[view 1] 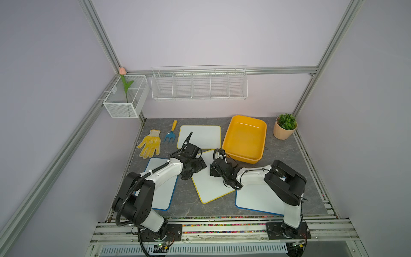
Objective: Put the whiteboard into the storage box
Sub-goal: Pick up the whiteboard at the center of the board.
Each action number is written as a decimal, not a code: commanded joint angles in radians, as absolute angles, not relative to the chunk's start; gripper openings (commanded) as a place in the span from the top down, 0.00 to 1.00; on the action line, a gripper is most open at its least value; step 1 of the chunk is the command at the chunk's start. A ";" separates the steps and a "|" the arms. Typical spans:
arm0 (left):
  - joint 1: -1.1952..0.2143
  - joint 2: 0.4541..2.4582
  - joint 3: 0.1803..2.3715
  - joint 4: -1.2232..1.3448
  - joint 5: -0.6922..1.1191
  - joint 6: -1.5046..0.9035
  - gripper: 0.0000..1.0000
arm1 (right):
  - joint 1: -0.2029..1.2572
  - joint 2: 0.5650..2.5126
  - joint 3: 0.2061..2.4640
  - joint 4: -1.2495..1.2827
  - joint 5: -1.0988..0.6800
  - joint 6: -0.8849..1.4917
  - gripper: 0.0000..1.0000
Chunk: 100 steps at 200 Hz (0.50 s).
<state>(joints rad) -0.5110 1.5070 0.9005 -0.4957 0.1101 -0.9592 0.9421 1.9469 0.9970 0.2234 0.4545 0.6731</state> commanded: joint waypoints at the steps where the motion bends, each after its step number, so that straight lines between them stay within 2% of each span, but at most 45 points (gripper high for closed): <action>1: -0.515 1.467 0.901 -0.180 0.375 -1.069 0.01 | 0.993 2.010 0.956 0.213 0.134 0.766 0.11; 100: -0.440 1.420 0.777 0.035 0.485 -1.352 0.01 | 0.981 2.008 0.939 0.234 0.097 0.799 0.11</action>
